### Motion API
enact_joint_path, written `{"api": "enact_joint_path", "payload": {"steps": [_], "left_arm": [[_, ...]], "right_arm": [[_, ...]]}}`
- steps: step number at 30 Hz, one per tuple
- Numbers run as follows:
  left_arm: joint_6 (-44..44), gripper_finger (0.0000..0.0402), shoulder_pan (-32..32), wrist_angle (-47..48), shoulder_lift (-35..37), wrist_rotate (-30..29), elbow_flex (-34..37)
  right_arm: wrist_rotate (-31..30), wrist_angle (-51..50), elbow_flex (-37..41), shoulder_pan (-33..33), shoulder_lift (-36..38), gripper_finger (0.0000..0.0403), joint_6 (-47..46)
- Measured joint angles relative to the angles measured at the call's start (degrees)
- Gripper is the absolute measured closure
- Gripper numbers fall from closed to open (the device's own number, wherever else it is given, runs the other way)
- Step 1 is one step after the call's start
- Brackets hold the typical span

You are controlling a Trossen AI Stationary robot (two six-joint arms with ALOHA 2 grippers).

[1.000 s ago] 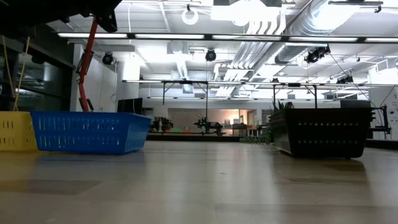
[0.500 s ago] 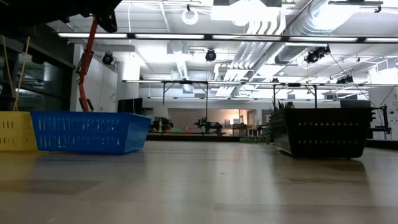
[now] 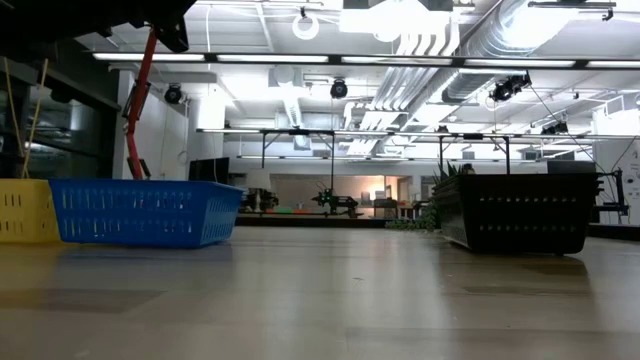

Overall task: Stack baskets by color
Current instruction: Stack the top right blue basket on the bottom right blue basket, then stack the top blue basket on the bottom blue basket

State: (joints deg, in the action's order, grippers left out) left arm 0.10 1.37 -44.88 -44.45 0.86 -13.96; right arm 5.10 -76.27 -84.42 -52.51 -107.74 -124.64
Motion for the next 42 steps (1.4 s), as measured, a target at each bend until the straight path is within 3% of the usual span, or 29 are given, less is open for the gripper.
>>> {"api": "enact_joint_path", "payload": {"steps": [7,16,24,28,35,42], "left_arm": [[0.04,0.028,0.0,0.0,0.0,-0.01,0.0],[-0.69,0.028,-0.01,-0.02,0.02,0.0,0.0],[-4.41,0.028,0.0,-0.11,0.0,4.05,0.0],[-4.44,0.028,0.0,-0.5,0.02,7.44,0.0],[-6.73,0.028,0.0,0.2,0.02,7.68,0.0],[-7.45,0.028,-0.01,2.5,0.0,7.54,0.0]], "right_arm": [[-0.84,0.51,0.45,0.01,-0.02,0.0403,0.87],[-22.42,-2.35,-5.6,0.41,-0.02,0.0403,10.44],[-35.85,-2.24,-5.62,5.6,-0.02,0.0403,26.96],[-36.98,-3.22,-5.07,10.83,0.02,0.0403,39.97],[-39.48,1.91,3.52,20.57,5.41,0.0403,56.08],[-39.54,32.79,25.07,24.65,23.52,0.0403,69.89]]}}
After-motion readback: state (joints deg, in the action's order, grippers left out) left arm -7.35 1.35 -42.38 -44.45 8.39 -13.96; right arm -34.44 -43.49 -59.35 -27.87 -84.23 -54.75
